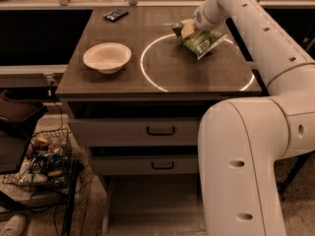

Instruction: Place green jalapeno chip bag into bottom drawer

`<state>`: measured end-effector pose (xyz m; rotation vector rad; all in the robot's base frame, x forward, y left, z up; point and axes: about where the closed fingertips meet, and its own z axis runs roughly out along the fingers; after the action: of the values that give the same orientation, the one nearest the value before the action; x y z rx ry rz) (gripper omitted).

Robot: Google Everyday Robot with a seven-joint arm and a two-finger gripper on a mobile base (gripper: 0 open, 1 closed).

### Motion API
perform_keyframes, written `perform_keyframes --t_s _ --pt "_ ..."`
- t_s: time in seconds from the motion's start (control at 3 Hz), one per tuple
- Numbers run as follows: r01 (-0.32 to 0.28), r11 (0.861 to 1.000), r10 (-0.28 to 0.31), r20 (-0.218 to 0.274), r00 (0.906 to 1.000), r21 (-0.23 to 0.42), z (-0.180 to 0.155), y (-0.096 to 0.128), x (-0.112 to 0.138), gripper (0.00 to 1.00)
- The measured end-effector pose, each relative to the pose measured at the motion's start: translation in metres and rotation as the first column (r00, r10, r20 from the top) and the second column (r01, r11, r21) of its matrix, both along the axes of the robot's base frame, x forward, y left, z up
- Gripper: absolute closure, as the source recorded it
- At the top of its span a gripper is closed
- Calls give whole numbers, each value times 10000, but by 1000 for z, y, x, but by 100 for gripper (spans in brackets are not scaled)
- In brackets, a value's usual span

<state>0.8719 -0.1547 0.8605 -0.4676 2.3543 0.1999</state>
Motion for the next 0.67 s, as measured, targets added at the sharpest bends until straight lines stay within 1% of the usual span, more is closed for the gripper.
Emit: perform_keyframes --t_s 0.33,0.67 --pt "-23 10000 23 -48 10000 -2 -4 2 1 100" --pt "-24 10000 24 -50 10000 -2 -4 2 1 100"
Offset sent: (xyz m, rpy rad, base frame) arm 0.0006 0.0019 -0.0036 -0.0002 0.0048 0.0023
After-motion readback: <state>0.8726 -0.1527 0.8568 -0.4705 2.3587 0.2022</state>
